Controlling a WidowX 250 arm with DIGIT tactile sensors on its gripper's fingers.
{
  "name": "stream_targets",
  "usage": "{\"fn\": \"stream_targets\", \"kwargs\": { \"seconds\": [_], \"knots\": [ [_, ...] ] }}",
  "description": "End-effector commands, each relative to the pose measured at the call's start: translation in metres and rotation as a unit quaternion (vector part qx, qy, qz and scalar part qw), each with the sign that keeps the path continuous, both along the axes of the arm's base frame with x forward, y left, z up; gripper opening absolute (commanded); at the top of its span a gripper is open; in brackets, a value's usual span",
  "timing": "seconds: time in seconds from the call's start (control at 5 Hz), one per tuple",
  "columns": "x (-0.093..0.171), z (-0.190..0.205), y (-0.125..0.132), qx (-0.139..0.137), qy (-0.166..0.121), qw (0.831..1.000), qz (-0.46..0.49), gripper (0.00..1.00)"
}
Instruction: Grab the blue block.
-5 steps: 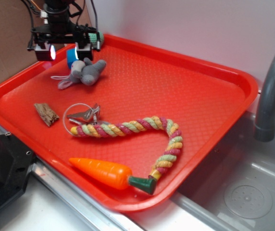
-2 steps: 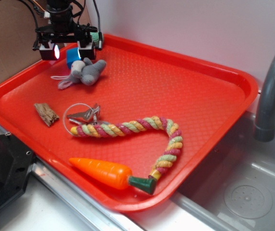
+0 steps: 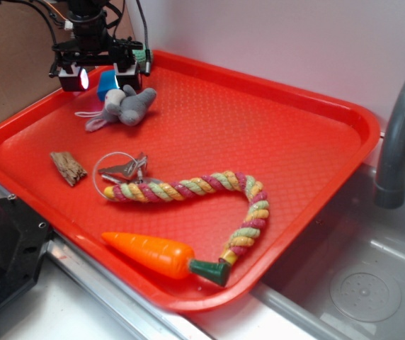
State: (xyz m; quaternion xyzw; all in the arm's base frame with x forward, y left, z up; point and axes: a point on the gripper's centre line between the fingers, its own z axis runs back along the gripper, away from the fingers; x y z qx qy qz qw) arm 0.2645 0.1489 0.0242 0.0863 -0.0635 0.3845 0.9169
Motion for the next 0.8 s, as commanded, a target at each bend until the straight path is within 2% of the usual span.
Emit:
{"fn": "stream_targets", "kwargs": {
  "seconds": [0.0,0.2,0.4,0.6],
  "knots": [
    [0.0095,-0.0105,0.0068,-0.016,-0.002,1.0,-0.019,1.0],
    [0.0079,-0.0154,0.0019,-0.005,0.003,0.999,-0.032,1.0],
    [0.0048,-0.0152,-0.0003,-0.001,0.014,1.0,-0.026,0.0],
    [0.0017,-0.013,0.0012,0.001,0.014,1.0,-0.026,0.0]
  ]
}}
